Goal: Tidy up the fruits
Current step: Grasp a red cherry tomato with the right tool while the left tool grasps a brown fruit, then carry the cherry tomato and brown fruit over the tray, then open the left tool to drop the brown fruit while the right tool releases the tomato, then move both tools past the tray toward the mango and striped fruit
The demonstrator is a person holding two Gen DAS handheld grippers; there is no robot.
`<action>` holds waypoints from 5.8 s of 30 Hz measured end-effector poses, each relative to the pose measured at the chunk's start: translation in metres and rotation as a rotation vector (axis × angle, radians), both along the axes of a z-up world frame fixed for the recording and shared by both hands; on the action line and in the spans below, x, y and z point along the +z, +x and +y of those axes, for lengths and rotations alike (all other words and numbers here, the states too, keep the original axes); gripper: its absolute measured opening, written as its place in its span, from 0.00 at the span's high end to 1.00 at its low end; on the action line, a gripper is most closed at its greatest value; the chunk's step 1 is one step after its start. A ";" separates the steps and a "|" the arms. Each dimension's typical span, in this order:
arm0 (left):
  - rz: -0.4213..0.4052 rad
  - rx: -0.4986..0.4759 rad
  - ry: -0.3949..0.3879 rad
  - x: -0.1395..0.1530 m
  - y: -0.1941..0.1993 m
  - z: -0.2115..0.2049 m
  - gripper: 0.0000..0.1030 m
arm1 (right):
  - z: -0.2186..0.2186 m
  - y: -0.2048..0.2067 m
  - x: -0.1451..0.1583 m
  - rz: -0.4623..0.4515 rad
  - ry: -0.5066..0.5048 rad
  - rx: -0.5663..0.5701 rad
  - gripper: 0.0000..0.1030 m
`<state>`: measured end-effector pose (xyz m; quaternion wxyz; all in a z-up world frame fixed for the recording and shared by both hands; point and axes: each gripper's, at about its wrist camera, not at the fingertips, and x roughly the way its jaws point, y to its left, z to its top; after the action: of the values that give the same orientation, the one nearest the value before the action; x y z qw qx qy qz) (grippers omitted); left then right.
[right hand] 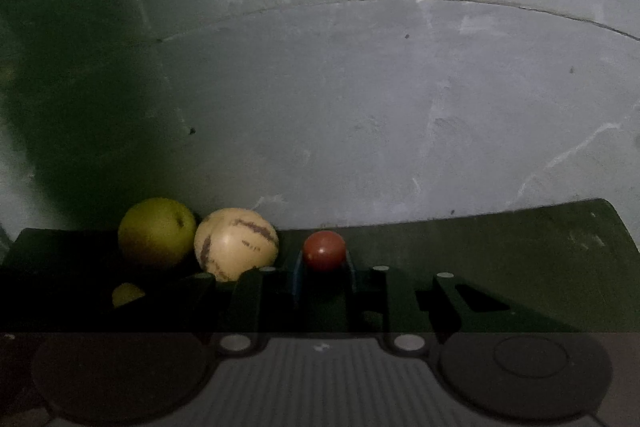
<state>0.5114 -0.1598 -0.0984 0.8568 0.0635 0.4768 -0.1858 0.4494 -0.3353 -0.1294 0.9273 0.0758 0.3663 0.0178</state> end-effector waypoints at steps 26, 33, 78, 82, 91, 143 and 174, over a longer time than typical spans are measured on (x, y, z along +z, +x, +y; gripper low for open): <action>-0.014 -0.069 -0.053 0.030 -0.059 0.029 0.70 | 0.061 -0.117 0.047 -0.005 0.024 0.030 0.76; -0.007 -0.097 -0.058 0.037 -0.082 0.048 0.70 | 0.084 -0.147 0.052 0.011 0.026 0.030 0.76; 0.045 -0.202 0.006 0.038 -0.152 0.044 0.70 | 0.102 -0.222 0.028 0.128 0.053 0.007 0.76; 0.048 -0.199 0.011 0.038 -0.151 0.044 0.70 | 0.101 -0.219 0.027 0.129 0.057 0.011 0.76; 0.059 -0.200 0.012 0.034 -0.147 0.043 0.70 | 0.101 -0.219 0.027 0.130 0.057 0.003 0.76; -0.241 -0.011 0.011 0.064 -0.192 0.199 0.01 | 0.185 -0.257 0.071 0.122 -0.297 0.066 0.00; -0.249 0.095 0.099 0.075 -0.083 0.110 0.01 | 0.121 -0.147 0.072 -0.027 -0.281 0.088 0.00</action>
<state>0.4282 -0.0493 -0.0239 0.9130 0.1059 0.3778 -0.1119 0.3027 -0.2145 -0.0575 0.9320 -0.0711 0.3554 0.0083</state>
